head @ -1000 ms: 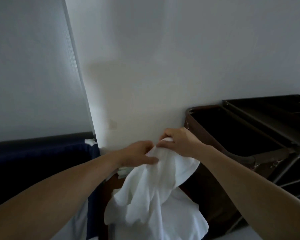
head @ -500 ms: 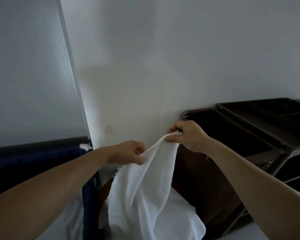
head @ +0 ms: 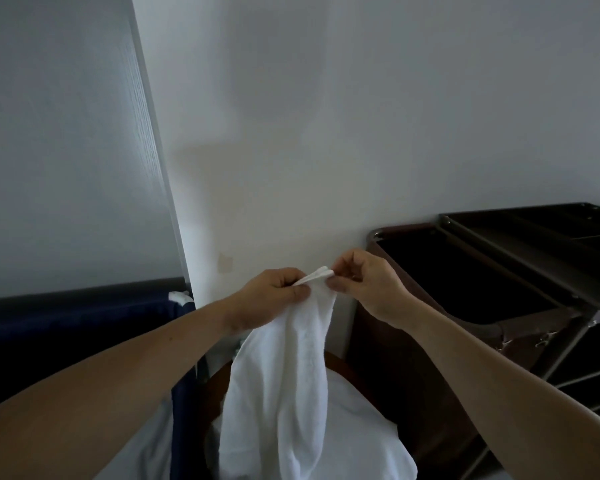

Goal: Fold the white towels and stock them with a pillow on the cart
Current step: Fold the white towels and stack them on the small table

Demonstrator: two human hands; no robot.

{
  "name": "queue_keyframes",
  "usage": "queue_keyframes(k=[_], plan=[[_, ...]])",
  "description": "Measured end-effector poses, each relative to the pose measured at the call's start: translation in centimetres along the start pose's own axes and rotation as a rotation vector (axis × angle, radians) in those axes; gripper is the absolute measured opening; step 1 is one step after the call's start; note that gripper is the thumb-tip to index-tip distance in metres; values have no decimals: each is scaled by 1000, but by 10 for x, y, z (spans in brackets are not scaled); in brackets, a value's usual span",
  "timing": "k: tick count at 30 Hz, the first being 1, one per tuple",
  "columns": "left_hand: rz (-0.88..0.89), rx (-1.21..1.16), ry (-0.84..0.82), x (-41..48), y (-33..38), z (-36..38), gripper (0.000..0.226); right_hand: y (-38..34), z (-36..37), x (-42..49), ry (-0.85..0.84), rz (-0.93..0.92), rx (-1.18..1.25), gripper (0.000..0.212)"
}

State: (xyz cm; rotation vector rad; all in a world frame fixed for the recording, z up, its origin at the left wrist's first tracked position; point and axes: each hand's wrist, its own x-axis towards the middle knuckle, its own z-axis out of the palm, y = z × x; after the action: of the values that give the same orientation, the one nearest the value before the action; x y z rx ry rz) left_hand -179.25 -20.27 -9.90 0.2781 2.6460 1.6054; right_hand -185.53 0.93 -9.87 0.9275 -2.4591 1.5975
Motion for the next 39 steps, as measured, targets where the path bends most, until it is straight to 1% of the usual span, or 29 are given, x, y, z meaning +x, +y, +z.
queue_keyframes(k=[3, 6, 7, 8, 10, 12, 15, 17, 19, 20, 22, 25, 28, 31, 34, 36, 37, 39], plan=[[-22, -35, 16, -6, 8, 2, 19, -5, 4, 1, 21, -33, 73, 19], [14, 46, 80, -9, 16, 3, 21, -6, 8, 3, 25, -46, 98, 23], [30, 72, 98, -11, 19, 3, 22, -6, 9, 3, 15, -30, 110, 22], [50, 96, 106, -13, 22, 3, 22, -8, 10, 3, -9, 1, 126, 18], [76, 133, 107, -16, 24, 1, 21, -12, 13, 4, -101, 53, 75, 1], [65, 152, 110, -20, 23, -3, 19, -19, 14, 7, -123, 14, -29, 18], [56, 122, 198, -22, 21, -13, 11, -39, 12, 23, -4, -61, -28, 21], [65, 91, 297, -19, 20, -18, 9, -59, 5, 40, 159, -91, 67, 24], [122, 70, 393, -15, 18, -22, 11, -90, -9, 61, 319, -137, 156, 26], [163, 73, 430, -13, 16, -23, 13, -108, -17, 70, 375, -166, 163, 27], [249, 89, 465, -12, 15, -22, 22, -140, -33, 86, 418, -224, 130, 27], [410, 147, 475, -11, 13, -12, 41, -168, -46, 103, 387, -256, 70, 25], [485, 165, 482, -7, 13, 1, 45, -177, -52, 110, 394, -269, 58, 23], [470, 179, 465, -3, 9, 6, 38, -181, -57, 110, 396, -269, 75, 23], [444, 234, 405, 0, 6, 11, 39, -180, -55, 110, 398, -266, 75, 24], [426, 226, 372, 4, 6, 16, 29, -177, -51, 111, 406, -257, 77, 24], [397, 243, 347, 7, 6, 18, 22, -175, -50, 111, 410, -251, 78, 24], [294, 330, 275, 12, 1, 22, 24, -170, -50, 110, 422, -239, 72, 26]])
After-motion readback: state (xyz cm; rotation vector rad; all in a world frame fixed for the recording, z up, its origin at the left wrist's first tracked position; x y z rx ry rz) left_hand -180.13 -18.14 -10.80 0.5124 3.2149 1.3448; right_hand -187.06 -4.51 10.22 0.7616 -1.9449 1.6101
